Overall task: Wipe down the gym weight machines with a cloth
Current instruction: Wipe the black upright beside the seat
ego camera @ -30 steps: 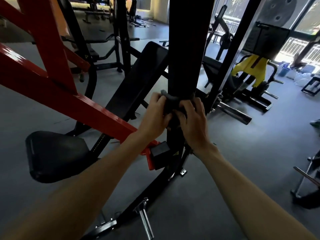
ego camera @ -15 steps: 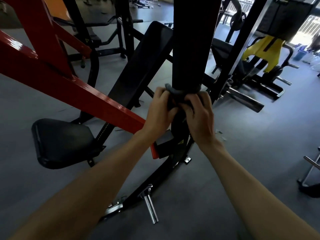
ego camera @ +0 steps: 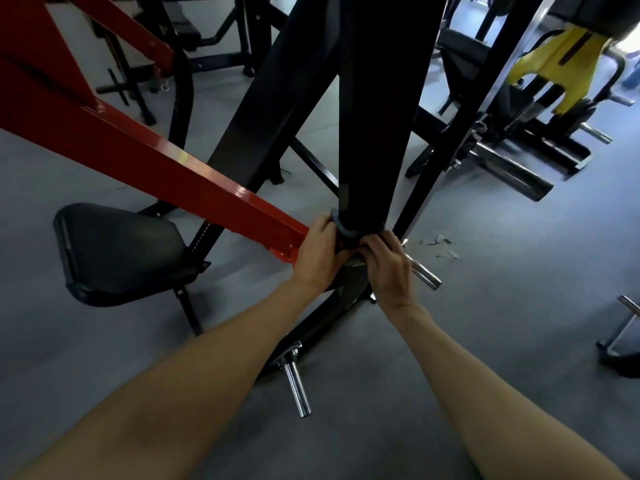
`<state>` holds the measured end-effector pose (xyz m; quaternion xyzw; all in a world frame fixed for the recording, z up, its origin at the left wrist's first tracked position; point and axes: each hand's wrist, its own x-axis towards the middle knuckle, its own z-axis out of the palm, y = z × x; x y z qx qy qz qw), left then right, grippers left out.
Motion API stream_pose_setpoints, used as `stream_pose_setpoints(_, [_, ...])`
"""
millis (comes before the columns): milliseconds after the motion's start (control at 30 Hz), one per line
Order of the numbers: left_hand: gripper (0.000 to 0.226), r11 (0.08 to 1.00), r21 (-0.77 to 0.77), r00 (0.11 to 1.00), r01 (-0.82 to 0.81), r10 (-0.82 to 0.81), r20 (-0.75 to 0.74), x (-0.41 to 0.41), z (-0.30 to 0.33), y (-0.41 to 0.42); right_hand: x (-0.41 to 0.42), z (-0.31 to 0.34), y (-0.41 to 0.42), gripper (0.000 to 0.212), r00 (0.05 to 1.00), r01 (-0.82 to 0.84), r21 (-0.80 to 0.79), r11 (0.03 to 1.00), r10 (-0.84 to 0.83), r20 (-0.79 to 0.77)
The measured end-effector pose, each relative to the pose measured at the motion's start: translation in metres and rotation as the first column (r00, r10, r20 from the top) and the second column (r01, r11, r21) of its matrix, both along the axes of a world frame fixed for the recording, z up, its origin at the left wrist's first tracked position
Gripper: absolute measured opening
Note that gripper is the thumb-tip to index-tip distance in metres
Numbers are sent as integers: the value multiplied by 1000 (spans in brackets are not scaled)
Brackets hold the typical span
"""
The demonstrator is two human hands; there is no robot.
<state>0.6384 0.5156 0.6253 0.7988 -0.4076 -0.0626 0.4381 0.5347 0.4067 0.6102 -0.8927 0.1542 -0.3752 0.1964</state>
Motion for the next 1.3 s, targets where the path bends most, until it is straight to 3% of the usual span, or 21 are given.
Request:
stream_pose_setpoints(200, [41, 997, 61, 998, -40, 43, -47, -4, 14, 2, -6, 17, 12, 9, 1000, -21, 178, 984, 22, -4])
stream_pose_setpoints(333, [27, 988, -112, 994, -108, 104, -40, -6, 38, 8, 0, 48, 14, 3, 998, -22, 136, 990, 14, 57])
stream_pose_setpoints(500, [30, 970, -236, 998, -61, 65, 11, 0, 44, 12, -1, 66, 13, 5, 991, -59, -4, 998, 59, 122])
stream_pose_setpoints(633, [40, 997, -67, 998, -23, 27, 57, 3, 14, 7, 0, 23, 6, 5, 998, -13, -31, 999, 15, 60])
stream_pose_setpoints(800, [46, 997, 73, 995, 6, -13, 97, 9, -4, 4, -2, -2, 19, 2, 999, 33, 179, 983, -37, 17])
stream_pose_setpoints(1000, [48, 980, 190, 981, 61, -94, 170, 17, 8, 11, 4, 2, 41, 4, 985, 163, 429, 888, -174, -15])
stream_pose_setpoints(1167, [35, 962, 259, 975, 89, -138, 175, 20, 14, 20, 9, 1, 51, 11, 971, 237, 436, 868, -227, -75])
stream_pose_setpoints(1300, [14, 973, 219, 979, 74, -113, 170, 17, 9, 28, 8, 1, 54, 11, 983, 181, 352, 918, -167, -70])
